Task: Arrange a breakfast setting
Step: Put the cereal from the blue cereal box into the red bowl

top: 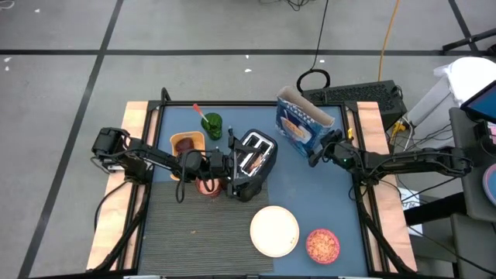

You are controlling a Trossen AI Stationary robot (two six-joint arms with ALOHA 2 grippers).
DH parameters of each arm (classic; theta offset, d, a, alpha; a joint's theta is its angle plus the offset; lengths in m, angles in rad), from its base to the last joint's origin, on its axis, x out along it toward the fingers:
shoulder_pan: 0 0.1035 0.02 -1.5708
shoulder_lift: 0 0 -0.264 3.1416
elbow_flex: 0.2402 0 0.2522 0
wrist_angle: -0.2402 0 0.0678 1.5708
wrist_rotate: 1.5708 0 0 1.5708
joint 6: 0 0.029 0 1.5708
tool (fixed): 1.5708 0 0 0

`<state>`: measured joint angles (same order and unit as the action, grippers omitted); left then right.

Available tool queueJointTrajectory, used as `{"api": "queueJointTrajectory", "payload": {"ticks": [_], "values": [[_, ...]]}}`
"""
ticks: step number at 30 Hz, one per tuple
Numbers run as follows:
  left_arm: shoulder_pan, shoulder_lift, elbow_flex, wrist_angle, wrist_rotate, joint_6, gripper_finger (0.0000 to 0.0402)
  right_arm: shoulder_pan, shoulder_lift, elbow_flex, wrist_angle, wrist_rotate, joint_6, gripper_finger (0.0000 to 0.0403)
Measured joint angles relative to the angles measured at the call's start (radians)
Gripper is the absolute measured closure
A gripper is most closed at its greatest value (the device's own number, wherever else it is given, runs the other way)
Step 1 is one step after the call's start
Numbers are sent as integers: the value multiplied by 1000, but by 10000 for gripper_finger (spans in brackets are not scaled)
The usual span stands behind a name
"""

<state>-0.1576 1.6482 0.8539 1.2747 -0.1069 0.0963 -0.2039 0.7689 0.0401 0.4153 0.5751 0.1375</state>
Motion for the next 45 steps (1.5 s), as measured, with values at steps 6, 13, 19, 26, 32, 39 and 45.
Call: {"api": "queueJointTrajectory", "payload": {"ticks": [6,13,19,26,32,39,45], "values": [[0,0,0,0,0,0,7,0,-1,29,10,11,-64,3],[0,0,0,0,0,0,7,0,-43,32,29,58,-74,3],[0,0,0,0,0,0,7,3,-94,34,28,55,-72,3],[0,0,0,0,0,0,7,17,-148,35,-30,53,-71,3],[0,0,0,0,0,0,7,34,-202,36,-115,53,-21,3],[0,0,0,0,0,0,7,58,-260,36,-137,52,-32,3],[0,0,0,0,0,0,7,63,-303,36,-139,52,-77,3]]}}
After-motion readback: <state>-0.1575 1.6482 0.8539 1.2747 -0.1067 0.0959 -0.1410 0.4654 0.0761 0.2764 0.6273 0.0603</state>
